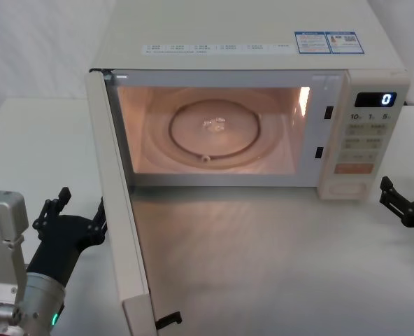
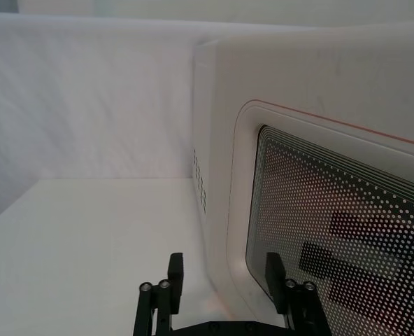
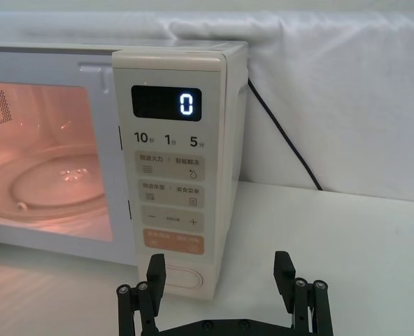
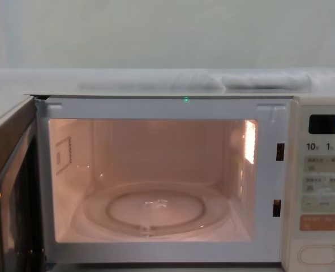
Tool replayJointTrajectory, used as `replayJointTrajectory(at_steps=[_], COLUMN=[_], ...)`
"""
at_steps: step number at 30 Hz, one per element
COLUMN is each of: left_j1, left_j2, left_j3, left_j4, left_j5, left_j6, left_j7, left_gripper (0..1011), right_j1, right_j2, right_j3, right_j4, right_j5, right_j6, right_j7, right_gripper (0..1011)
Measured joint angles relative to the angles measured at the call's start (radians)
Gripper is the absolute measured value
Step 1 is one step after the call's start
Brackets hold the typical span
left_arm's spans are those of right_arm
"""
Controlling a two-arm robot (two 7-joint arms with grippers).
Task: Press the button to open the microwave door with one hand; close the microwave door with the other hand.
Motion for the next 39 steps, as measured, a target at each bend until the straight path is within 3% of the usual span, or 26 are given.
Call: replayJointTrajectory(at_steps=[4,8,9,20,21,25,39], left_j1=[0.0,0.0,0.0,0.0,0.0,0.0,0.0], left_j2=[0.0,0.0,0.0,0.0,0.0,0.0,0.0], left_j3=[0.0,0.0,0.0,0.0,0.0,0.0,0.0], left_j4=[0.0,0.0,0.0,0.0,0.0,0.0,0.0], left_j5=[0.0,0.0,0.0,0.0,0.0,0.0,0.0], left_j6=[0.0,0.0,0.0,0.0,0.0,0.0,0.0], left_j7=[0.0,0.0,0.0,0.0,0.0,0.0,0.0], left_gripper=[635,561,491,155,90,1,0], right_j1=[0.0,0.0,0.0,0.0,0.0,0.0,0.0], right_j2=[0.0,0.0,0.0,0.0,0.0,0.0,0.0], right_j3=[0.0,0.0,0.0,0.0,0.0,0.0,0.0], right_j4=[0.0,0.0,0.0,0.0,0.0,0.0,0.0], right_j5=[0.0,0.0,0.0,0.0,0.0,0.0,0.0], right_j6=[0.0,0.0,0.0,0.0,0.0,0.0,0.0], right_j7=[0.0,0.0,0.0,0.0,0.0,0.0,0.0], right_gripper=[1002,1002,1002,1002,1002,1002,1002])
